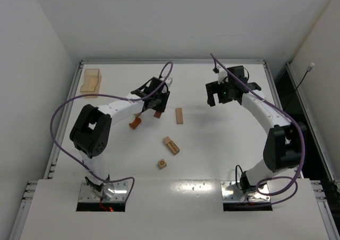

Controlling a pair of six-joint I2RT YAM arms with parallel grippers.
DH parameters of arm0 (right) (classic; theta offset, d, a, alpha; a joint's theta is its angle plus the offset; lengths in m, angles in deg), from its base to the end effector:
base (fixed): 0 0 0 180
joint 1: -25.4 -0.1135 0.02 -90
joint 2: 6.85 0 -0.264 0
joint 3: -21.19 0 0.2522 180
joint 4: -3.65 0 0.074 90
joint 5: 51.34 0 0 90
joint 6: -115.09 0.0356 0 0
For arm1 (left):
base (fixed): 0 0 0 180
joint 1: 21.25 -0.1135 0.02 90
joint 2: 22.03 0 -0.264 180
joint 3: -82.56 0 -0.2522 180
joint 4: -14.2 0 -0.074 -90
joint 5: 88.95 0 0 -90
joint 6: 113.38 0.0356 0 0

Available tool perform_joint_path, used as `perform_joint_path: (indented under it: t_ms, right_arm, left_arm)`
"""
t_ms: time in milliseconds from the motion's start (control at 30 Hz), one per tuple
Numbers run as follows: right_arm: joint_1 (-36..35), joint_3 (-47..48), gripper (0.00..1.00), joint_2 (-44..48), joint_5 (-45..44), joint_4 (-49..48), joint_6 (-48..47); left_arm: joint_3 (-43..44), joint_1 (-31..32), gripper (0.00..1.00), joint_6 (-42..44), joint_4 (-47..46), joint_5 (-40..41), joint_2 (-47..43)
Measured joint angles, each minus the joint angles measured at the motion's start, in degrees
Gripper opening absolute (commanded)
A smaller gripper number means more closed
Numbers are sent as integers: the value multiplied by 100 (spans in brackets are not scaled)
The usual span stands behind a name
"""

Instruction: Build the wood block tower

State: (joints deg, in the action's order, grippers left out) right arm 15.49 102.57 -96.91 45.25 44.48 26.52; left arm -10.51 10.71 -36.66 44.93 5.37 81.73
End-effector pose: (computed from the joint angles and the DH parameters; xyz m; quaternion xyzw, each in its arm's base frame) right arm 0.3348 0.0626 0.2563 -0.0891 0.9326 0.0878 0.3384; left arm 0.3392 -0.2084 0.2161 0.1377 0.9214 -0.1067 0.3474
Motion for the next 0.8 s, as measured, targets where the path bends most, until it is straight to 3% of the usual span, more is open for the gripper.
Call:
perform_joint_path:
  t_ms: [200,467,800]
  right_arm:
    - [2,37,90,-13,101,4,184]
    - [2,90,90,-96,155,-2,354]
    - [2,90,90,-96,157,-66,463]
  left_arm:
    - [127,9,0,-1021,120,538,415]
    - [208,9,0,-2175,457,389,811]
    - [315,35,0,-2664,442,291,929]
